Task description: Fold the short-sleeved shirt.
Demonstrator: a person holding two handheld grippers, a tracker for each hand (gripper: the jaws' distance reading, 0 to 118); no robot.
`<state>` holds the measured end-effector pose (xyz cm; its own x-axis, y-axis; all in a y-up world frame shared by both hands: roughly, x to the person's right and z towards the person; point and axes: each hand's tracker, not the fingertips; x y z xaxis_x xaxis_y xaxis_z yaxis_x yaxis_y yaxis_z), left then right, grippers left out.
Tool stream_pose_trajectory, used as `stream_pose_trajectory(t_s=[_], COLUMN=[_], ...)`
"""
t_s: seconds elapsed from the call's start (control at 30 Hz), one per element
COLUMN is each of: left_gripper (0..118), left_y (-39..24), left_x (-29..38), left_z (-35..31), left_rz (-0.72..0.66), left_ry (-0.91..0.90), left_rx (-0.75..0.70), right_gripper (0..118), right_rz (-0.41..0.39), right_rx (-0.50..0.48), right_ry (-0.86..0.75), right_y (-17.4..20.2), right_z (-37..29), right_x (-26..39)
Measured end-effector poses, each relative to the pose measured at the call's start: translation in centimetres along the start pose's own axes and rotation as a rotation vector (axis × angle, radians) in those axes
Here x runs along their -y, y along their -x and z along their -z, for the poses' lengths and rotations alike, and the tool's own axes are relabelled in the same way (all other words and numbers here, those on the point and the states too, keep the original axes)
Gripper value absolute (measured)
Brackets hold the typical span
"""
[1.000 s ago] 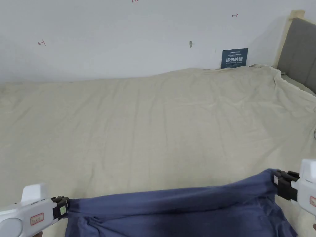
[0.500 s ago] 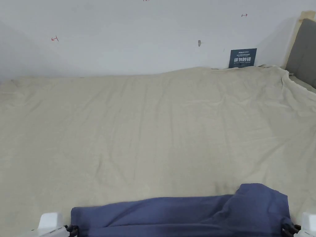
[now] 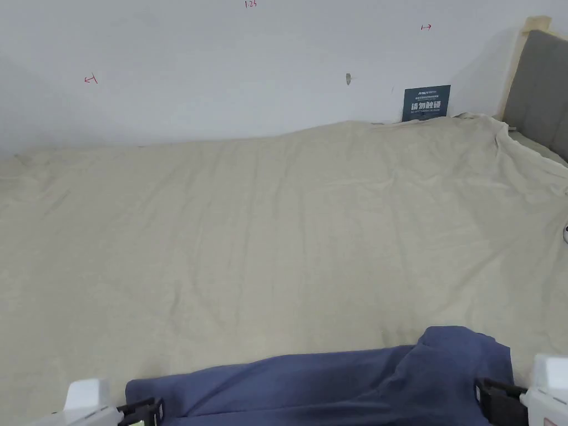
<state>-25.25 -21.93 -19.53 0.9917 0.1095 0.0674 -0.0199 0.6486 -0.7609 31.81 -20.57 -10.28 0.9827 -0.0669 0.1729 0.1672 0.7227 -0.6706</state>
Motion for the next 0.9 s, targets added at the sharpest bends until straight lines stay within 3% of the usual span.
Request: stream_pose_trajectory(t_s=[0.03,0.3,0.4,0.47,0.5,0.53,0.57,0.6,0.9], left_gripper=[94,93,84,64,44,14,0,0,0], left_y=[-0.1,-3.4,-4.6,-5.3,-5.6,-5.9,-6.2,-6.2,-6.3], left_x=[-0.8,-7.2,-8.2,-8.3,-8.3,-8.2,-8.1,-8.0,-8.1], left_z=[-0.6,-6.5,-7.5,-7.9,-8.1,-8.4,-8.6,-8.6,-8.4], left_rz=[-0.003,0.07,0.099,0.107,0.104,0.097,0.082,0.07,0.056], left_ry=[-0.017,-0.27,-0.365,-0.421,-0.451,-0.478,-0.511,-0.531,-0.51], left_rx=[0.014,-0.008,-0.017,-0.019,-0.01,-0.004,0.014,0.043,0.064], right_gripper=[96,96,92,74,60,37,17,0,0], right_rz=[-0.006,-0.073,-0.095,-0.105,-0.104,-0.104,-0.106,-0.114,-0.121], right_rx=[-0.009,-0.023,0.004,0.017,0.017,0.018,0.019,0.023,0.0], right_ry=[-0.041,-0.347,-0.427,-0.449,-0.461,-0.469,-0.475,-0.483,-0.48], right_y=[0.3,4.3,5.6,6.3,6.6,6.7,7.0,7.2,7.3], right_z=[-0.8,-6.8,-7.7,-8.1,-8.2,-8.1,-8.2,-8.1,-7.6], right_x=[-1.0,-7.8,-8.7,-9.0,-9.1,-9.2,-9.2,-9.1,-8.7])
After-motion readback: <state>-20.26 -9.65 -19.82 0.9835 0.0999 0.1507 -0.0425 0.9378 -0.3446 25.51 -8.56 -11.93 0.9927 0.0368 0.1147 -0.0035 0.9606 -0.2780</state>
